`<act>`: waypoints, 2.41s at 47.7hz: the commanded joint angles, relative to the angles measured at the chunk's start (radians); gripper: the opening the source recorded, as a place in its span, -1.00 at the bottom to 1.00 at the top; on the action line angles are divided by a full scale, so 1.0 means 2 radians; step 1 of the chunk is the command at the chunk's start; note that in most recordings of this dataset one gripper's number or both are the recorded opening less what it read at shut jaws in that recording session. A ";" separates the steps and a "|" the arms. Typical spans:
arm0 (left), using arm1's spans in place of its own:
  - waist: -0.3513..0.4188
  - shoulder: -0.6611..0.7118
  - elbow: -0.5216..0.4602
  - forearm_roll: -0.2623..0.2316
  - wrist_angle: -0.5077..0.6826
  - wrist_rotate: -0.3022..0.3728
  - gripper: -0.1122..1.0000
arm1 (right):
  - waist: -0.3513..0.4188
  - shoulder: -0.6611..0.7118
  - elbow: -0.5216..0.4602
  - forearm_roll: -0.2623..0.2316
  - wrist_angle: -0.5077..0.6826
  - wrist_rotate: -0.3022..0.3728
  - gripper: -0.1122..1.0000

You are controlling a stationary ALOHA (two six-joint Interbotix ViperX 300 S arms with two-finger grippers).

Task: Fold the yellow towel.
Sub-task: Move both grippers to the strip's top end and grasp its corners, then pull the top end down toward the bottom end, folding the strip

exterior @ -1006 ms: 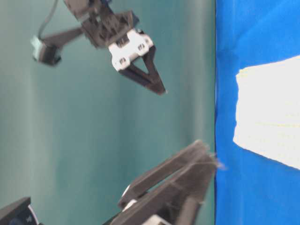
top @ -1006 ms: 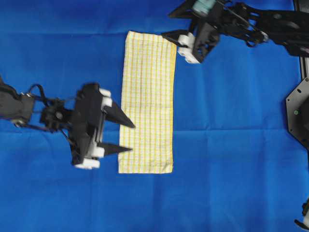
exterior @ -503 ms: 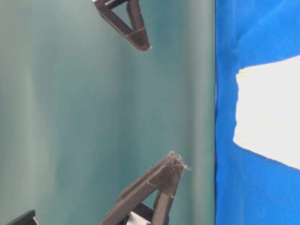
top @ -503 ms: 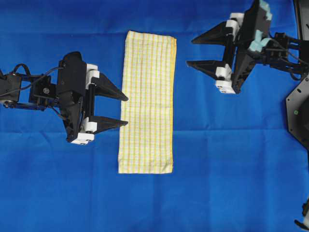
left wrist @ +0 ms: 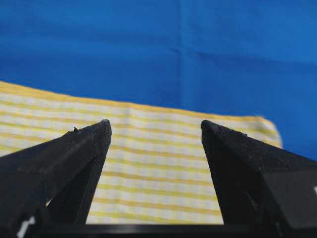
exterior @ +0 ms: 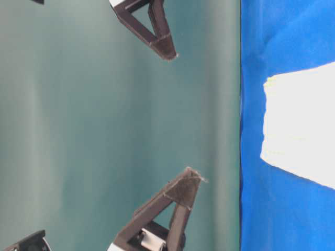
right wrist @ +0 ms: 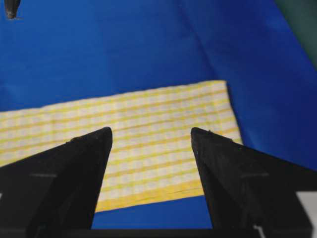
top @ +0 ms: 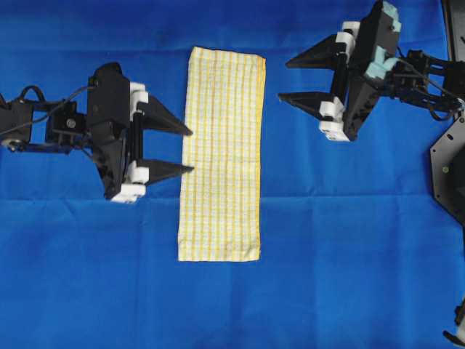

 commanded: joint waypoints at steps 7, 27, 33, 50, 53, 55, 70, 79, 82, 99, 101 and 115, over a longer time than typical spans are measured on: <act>0.078 0.020 -0.012 0.002 -0.018 0.023 0.44 | -0.050 0.055 -0.038 0.001 -0.003 -0.001 0.40; 0.181 0.146 -0.024 0.002 -0.104 0.026 0.57 | -0.104 0.198 -0.092 0.018 -0.002 0.002 0.51; 0.194 0.186 -0.038 0.002 -0.121 0.026 0.57 | -0.107 0.225 -0.106 0.026 -0.004 0.002 0.52; 0.220 0.256 -0.071 0.002 -0.127 0.025 0.55 | -0.113 0.280 -0.122 0.052 -0.002 0.002 0.51; 0.221 0.264 -0.074 0.002 -0.127 0.025 0.54 | -0.113 0.289 -0.123 0.056 -0.002 0.002 0.51; 0.221 0.269 -0.076 0.002 -0.127 0.025 0.53 | -0.113 0.294 -0.124 0.058 -0.002 0.002 0.51; 0.221 0.292 -0.083 0.002 -0.120 0.028 -0.23 | -0.113 0.307 -0.130 0.061 -0.004 0.002 -0.19; 0.222 0.291 -0.082 0.002 -0.106 0.028 -0.73 | -0.113 0.306 -0.128 0.061 -0.004 0.002 -0.70; 0.222 0.291 -0.082 0.002 -0.106 0.028 -0.73 | -0.113 0.306 -0.129 0.061 -0.004 0.002 -0.70; 0.222 0.258 -0.076 0.002 -0.106 0.026 -0.73 | -0.115 0.283 -0.125 0.060 -0.005 0.001 -0.70; 0.222 0.250 -0.075 0.002 -0.105 0.027 -0.73 | -0.115 0.277 -0.123 0.060 -0.005 0.001 -0.70; 0.222 0.221 -0.070 0.002 -0.105 0.027 -0.73 | -0.117 0.246 -0.115 0.059 -0.005 -0.002 -0.70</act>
